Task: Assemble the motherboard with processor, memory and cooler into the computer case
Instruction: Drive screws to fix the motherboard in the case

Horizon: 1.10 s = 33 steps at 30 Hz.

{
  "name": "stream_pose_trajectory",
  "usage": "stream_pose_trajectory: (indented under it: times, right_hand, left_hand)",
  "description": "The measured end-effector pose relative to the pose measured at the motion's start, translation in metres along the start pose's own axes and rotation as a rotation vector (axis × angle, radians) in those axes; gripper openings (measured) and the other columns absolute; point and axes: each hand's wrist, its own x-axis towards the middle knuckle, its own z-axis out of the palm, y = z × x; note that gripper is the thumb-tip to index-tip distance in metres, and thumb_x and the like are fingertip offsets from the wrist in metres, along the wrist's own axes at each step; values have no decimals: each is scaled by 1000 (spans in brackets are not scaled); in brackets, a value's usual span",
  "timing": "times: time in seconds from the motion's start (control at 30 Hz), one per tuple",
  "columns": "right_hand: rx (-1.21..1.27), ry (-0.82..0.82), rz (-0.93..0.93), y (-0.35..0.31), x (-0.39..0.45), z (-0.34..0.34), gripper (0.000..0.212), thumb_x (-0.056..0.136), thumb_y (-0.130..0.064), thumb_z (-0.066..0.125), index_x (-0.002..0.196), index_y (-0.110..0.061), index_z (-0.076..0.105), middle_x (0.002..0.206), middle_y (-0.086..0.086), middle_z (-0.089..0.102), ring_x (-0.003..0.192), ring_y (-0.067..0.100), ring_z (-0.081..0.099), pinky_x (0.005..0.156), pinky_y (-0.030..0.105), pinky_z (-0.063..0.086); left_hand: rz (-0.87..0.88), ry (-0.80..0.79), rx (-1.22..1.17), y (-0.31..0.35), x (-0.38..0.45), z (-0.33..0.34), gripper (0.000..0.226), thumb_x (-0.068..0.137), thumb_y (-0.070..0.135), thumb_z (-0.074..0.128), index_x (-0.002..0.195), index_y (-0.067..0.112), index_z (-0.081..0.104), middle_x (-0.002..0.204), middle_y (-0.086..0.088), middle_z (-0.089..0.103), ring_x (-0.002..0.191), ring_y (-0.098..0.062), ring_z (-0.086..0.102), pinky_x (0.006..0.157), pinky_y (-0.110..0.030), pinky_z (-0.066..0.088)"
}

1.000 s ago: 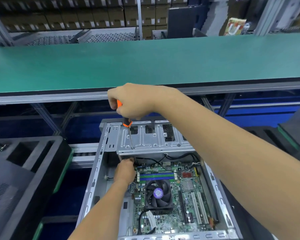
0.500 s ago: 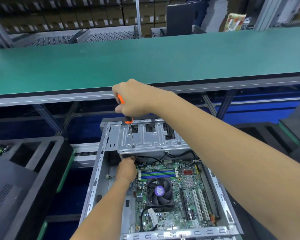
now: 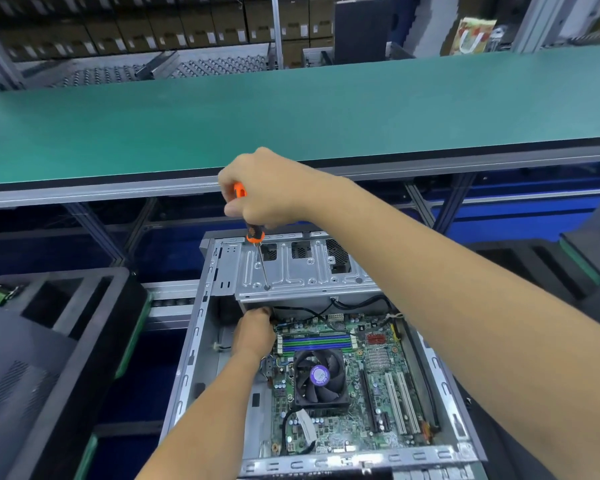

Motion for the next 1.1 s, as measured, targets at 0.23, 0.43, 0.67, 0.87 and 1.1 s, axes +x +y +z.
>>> stream_pose_trajectory:
  times: [0.23, 0.43, 0.67, 0.87, 1.1]
  right_hand:
    - [-112, 94, 93, 2, 0, 7, 40, 95, -34, 51, 64, -17, 33, 68, 1, 39, 57, 14, 37, 48, 29, 24]
    - [-20, 37, 72, 3, -6, 6, 25, 96, -32, 54, 94, -8, 47, 78, 4, 48, 60, 21, 49, 50, 32, 33]
    - [196, 43, 97, 3, -12, 9, 31, 84, -15, 61, 111, -5, 50, 100, 13, 60, 84, 29, 58, 69, 40, 50]
    - [215, 50, 119, 4, -11, 12, 27, 84, -20, 61, 105, -3, 56, 100, 13, 63, 84, 26, 56, 68, 35, 47]
    - [25, 174, 87, 4, -9, 18, 35, 87, -43, 63, 76, -14, 46, 71, 0, 49, 63, 19, 45, 50, 30, 28]
  left_hand:
    - [11, 3, 31, 1, -1, -2, 24, 83, -9, 46, 99, 3, 58, 95, -17, 65, 71, -26, 47, 61, -32, 41]
    - [15, 8, 44, 0, -1, 0, 26, 84, -7, 46, 102, 4, 60, 97, -17, 65, 79, -31, 56, 63, -31, 42]
    - [14, 14, 42, 1, 0, 0, 21, 82, -9, 48, 95, 3, 60, 95, -17, 65, 78, -31, 56, 63, -32, 43]
    - [10, 11, 40, 2, 1, 0, 23, 79, -8, 49, 96, 3, 61, 97, -17, 66, 88, -34, 61, 68, -33, 47]
    - [4, 8, 54, 2, 1, 1, 26, 80, -7, 50, 101, 5, 62, 98, -15, 66, 88, -33, 63, 70, -35, 51]
